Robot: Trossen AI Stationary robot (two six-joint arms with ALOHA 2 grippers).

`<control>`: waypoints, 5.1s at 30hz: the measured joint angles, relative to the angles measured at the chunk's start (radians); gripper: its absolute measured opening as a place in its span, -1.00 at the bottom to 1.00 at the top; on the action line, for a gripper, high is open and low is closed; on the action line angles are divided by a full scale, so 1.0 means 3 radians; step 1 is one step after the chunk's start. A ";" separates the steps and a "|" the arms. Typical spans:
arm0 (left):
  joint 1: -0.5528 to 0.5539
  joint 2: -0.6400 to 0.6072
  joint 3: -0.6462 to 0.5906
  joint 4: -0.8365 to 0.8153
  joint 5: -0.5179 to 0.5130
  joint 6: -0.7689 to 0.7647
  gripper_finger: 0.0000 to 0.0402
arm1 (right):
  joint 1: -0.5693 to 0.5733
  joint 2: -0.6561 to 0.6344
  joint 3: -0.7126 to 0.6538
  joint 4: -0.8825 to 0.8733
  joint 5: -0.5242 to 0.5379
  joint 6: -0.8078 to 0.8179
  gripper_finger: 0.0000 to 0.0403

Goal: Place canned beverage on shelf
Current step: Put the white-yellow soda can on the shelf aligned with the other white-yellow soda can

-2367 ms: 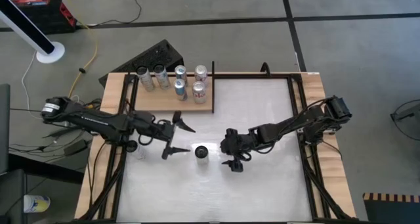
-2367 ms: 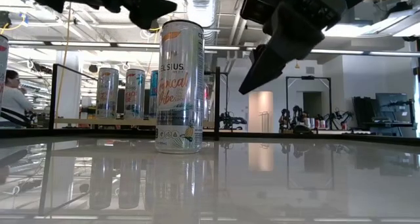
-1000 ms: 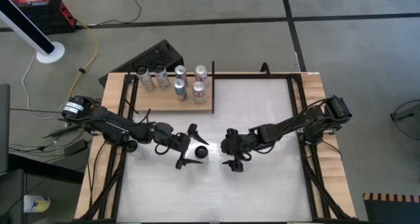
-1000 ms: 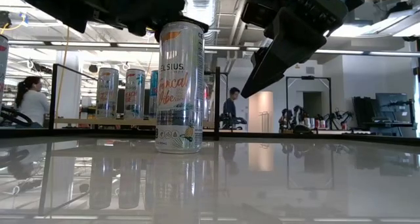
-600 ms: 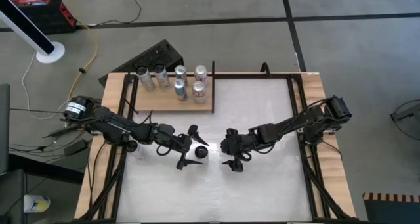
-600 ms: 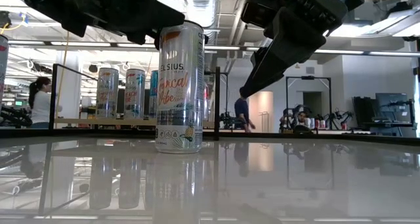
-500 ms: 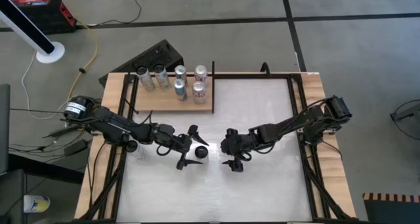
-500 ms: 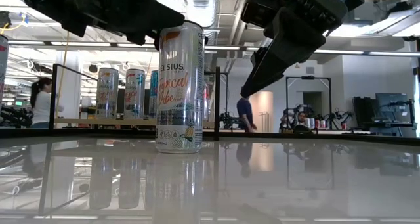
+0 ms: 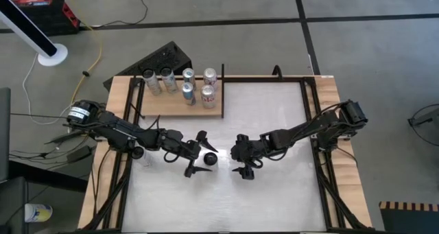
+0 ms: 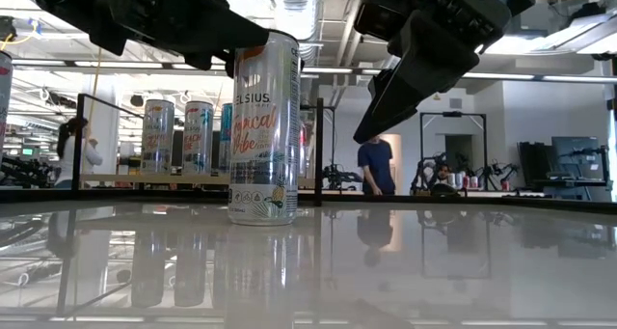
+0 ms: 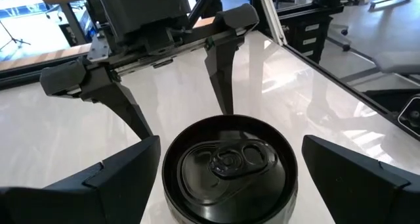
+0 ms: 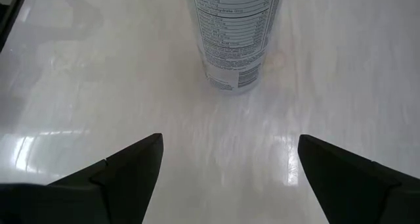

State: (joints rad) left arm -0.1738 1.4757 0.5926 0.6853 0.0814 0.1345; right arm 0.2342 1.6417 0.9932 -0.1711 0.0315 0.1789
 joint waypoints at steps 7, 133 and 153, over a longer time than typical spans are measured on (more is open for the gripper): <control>-0.0001 0.0000 0.0000 0.0001 0.0000 0.0001 0.79 | -0.0003 0.0000 0.0000 0.0000 0.0000 -0.0008 0.88; 0.3396 -0.2084 0.0032 -0.2789 0.0528 0.0260 0.45 | -0.0116 0.0001 0.0000 0.0122 -0.0015 -0.0160 0.88; 0.2285 -0.2018 0.0701 -0.3248 -0.0862 0.0337 0.14 | -0.0160 0.0001 0.0000 0.0148 -0.0015 -0.0179 0.88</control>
State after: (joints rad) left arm 0.5118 0.8703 0.8028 -0.2890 -0.1771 0.2357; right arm 0.1863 1.6421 0.9932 -0.1267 0.0268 0.1253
